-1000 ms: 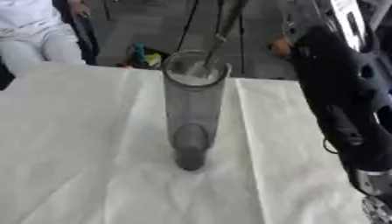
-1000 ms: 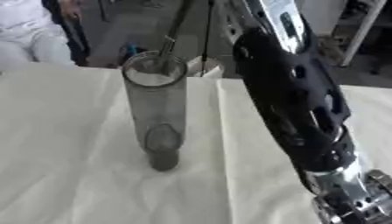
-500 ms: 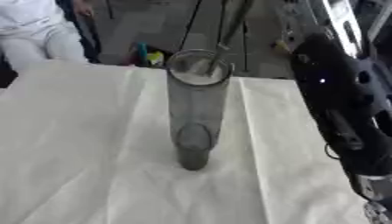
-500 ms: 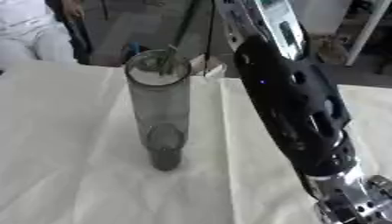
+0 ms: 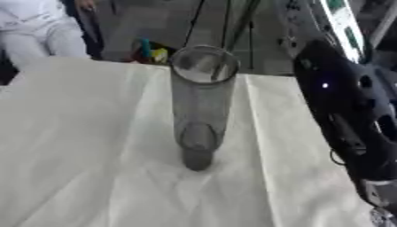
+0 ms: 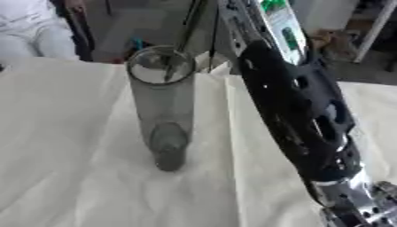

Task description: Arrange flowers into the vase.

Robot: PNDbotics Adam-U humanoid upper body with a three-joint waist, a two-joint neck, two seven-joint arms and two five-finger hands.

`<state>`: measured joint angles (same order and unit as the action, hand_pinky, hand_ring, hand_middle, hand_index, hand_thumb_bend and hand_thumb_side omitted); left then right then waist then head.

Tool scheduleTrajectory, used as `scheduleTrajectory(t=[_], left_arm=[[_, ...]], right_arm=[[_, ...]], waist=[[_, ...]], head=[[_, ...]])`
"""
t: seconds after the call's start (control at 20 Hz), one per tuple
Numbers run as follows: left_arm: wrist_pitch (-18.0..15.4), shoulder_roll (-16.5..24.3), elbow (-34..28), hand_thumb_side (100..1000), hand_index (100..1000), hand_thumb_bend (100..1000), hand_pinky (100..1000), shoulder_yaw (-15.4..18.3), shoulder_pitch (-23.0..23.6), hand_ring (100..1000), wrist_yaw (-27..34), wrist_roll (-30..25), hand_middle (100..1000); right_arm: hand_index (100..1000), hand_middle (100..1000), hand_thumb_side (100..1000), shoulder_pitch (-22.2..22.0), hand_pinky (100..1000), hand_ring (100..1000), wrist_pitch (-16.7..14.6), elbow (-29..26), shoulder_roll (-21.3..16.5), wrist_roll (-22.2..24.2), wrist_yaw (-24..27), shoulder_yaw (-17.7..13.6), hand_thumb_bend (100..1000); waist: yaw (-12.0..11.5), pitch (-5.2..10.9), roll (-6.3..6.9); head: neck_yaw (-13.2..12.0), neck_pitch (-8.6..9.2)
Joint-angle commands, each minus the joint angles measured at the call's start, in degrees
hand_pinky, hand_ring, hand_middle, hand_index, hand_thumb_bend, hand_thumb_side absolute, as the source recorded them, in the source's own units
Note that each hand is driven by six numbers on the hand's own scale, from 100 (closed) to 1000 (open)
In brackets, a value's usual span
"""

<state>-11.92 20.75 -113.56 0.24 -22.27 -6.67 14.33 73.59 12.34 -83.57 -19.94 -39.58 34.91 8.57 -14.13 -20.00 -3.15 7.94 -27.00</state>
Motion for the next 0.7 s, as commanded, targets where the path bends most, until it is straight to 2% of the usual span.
scheduleTrajectory(t=[0.05,0.5,0.7], left_arm=[[-0.12,0.47,-1.04,976,861,100,692,0.78,-0.8,798,-0.05,0.04,749],[-0.19,0.18,-1.04,976,861,100,693,0.8,-0.96,798,0.07,-0.09,749],[-0.21,0.06,-1.04,976,861,100,693,0.82,-1.05,797,0.11,-0.17,747]], right_arm=[[100,100,877,1.08,100,100,-0.24,-0.15,-0.46,0.57,-0.63,0.12,100],[100,100,886,0.77,100,100,-1.54,2.09,0.29,1.9,-2.92,0.81,100],[100,100,894,0.71,100,100,-3.86,2.25,0.46,1.96,-4.73,0.86,100]], waist=[[-0.16,0.03,-0.45],[-0.69,-0.34,-0.41],[-0.79,-0.56,-0.4]], head=[[0.37,0.97],[2.94,2.36],[3.37,2.72]])
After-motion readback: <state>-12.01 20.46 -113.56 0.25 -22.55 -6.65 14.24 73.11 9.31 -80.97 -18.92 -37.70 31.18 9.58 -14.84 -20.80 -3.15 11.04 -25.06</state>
